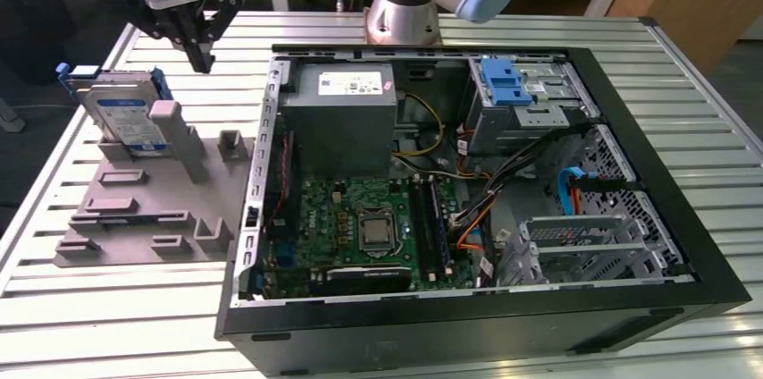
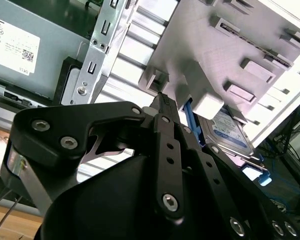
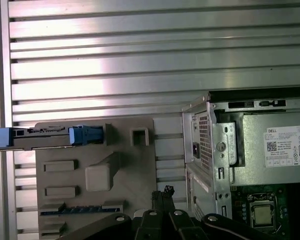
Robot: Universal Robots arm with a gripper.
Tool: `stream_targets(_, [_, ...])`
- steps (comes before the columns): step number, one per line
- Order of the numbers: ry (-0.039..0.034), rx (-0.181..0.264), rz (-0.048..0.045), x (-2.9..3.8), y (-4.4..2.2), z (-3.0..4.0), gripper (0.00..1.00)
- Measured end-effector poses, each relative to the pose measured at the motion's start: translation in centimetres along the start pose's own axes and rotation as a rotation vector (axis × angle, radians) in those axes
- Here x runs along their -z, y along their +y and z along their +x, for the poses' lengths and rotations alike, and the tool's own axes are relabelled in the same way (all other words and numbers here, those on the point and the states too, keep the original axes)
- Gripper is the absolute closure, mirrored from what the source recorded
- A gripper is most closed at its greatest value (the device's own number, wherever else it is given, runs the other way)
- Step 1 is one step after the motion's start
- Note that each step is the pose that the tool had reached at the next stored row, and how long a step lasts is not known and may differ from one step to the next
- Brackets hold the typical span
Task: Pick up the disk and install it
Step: 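Reach for the disk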
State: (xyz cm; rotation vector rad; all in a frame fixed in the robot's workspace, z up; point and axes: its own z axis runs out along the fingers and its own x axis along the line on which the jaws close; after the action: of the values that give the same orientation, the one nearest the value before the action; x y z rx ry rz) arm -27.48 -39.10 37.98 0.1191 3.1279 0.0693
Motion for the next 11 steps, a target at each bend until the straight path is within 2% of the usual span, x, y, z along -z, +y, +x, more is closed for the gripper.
stream_targets(4, [0.0001,0.0,0.0,-0.01,-0.01,0.1,0.89])
stream_targets(5, [0.0,0.0,0.0,-0.08,-0.02,0.27,0.89])
stream_targets(6, [0.0001,0.0,0.0001,-0.3,-0.05,0.75,0.89])
stream_targets(11, [0.0,0.0,0.0,-0.33,-0.06,0.84,0.89])
